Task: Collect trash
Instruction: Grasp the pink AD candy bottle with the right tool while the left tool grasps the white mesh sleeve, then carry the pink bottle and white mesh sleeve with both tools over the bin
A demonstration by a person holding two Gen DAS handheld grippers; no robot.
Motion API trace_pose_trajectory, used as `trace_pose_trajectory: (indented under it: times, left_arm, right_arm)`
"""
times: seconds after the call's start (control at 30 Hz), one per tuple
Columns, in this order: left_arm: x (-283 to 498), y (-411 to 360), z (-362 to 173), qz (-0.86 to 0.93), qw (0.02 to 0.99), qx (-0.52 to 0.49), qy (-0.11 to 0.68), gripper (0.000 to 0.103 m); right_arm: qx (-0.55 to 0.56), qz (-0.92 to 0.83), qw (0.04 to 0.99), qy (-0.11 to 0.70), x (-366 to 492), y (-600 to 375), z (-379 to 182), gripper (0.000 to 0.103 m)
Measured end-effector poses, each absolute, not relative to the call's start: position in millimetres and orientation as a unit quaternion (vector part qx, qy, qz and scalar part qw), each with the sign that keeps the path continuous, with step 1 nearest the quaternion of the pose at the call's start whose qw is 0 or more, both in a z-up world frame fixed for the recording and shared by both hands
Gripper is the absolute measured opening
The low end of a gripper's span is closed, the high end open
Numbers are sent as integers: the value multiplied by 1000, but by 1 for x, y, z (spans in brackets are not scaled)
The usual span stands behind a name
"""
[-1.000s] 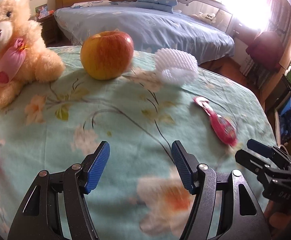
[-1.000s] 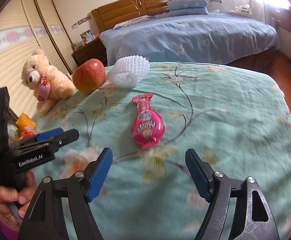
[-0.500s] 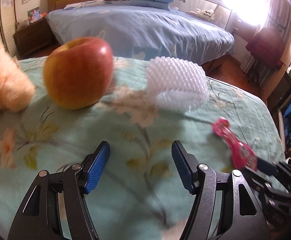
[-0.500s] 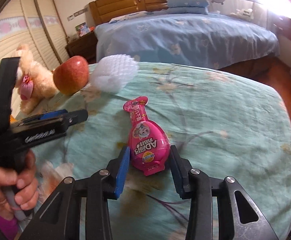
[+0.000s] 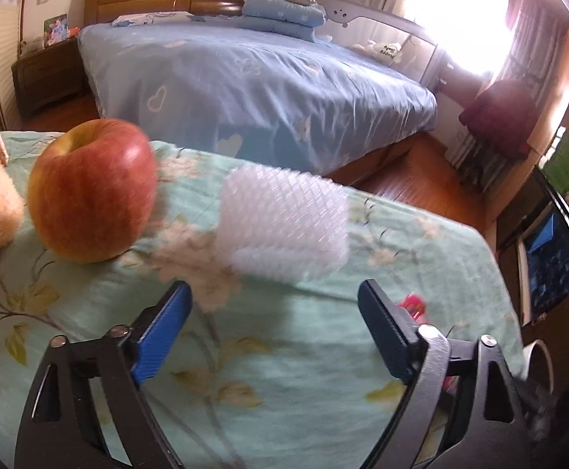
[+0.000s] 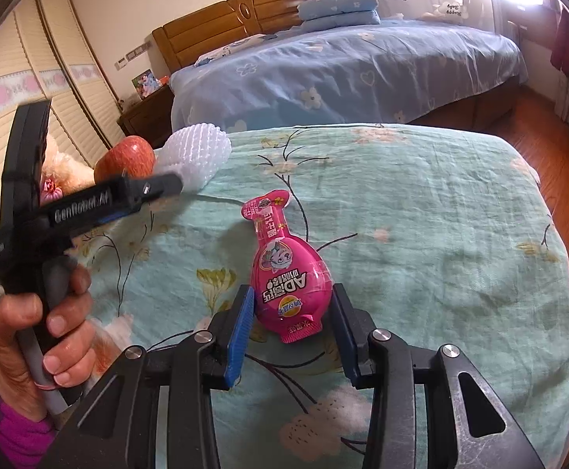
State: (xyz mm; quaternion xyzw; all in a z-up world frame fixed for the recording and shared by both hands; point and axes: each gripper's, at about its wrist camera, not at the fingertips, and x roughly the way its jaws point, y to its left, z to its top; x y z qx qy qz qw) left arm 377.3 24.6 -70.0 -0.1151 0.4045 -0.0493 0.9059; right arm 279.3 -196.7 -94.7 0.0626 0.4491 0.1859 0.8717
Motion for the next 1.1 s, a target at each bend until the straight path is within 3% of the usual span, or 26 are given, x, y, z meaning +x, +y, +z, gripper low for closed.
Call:
trace_pose_trajectory:
  times: [0.13,0.17,0.2,0.27,0.3,0.33,1.1]
  left_arm:
    - [394,12,-69,-23,911,-109,396,91]
    - [398,10,-71,-16,911,-107,397,85]
    - [402,8,-74,-10,910,-103,401,61]
    - [408,7,-79,-15,904,-103,415,35]
    - [406,8,-80,-20,904,-106,414,16]
    - [404,7,-80,-27,903,-106,415,10]
    - [227,-22,-58,-132,892,-111,418,8]
  right_arm:
    - [63,186,872,449,279,-197,-95,40]
    - [63,186,872,449,279,-197,-95,40]
    - [62,186,872,449,279,-197,-95,40]
    - [61,186,872,448,278,-197,-95,40]
    - [61,186,872,448,279,-197,-95,40]
    - [61,186,872,448,279,-197,-96,40]
    - [102,184,876,433,215,-221,-82,40]
